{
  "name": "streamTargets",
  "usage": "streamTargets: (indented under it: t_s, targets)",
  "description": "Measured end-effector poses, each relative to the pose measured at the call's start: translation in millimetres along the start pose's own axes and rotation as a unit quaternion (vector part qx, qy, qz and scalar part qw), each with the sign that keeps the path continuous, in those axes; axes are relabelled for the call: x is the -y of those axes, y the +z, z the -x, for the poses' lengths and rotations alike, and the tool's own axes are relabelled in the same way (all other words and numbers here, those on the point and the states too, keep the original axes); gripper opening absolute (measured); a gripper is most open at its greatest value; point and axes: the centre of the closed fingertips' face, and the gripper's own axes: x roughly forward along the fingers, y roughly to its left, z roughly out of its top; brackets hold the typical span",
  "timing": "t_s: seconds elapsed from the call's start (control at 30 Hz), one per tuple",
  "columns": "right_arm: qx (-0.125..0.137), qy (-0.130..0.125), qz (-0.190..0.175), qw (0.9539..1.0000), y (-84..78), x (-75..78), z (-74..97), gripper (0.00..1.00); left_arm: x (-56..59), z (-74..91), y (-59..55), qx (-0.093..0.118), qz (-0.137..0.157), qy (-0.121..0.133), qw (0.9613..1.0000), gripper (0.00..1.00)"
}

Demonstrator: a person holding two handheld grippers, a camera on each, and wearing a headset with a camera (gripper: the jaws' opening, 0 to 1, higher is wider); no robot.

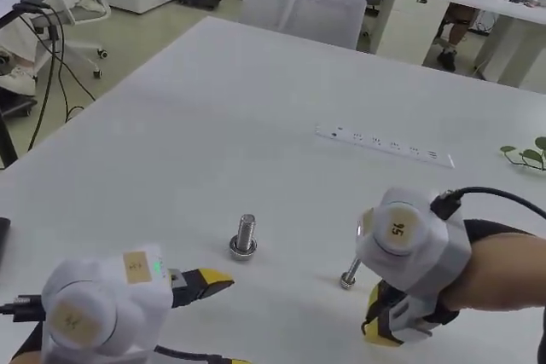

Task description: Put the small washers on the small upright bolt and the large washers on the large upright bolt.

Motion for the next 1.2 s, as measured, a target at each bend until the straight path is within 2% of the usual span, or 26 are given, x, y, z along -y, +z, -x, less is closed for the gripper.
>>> streamTargets:
  t_s: [0.4,0.73,0.97,1.2]
  targets:
    - [0.002,-0.008,-0.017,0.9998,-11.4,1.9,7.4,0.14,1.7,1.5,0.5,-0.001,-0.003,-0.003,1.0000,0.61]
    - [0.004,-0.018,-0.025,0.9995,-16.4,10.5,18.4,0.14,2.0,2.5,0.0,-0.002,-0.003,-0.002,1.0000,0.61]
    - [0.004,-0.029,-0.026,0.9992,-16.4,21.5,28.7,0.14,1.5,2.0,-0.5,-0.001,-0.002,-0.003,1.0000,0.61]
    - [0.006,-0.038,-0.018,0.9991,-9.8,29.2,36.9,0.14,0.0,2.9,-0.8,0.000,0.000,0.000,1.0000,0.61]
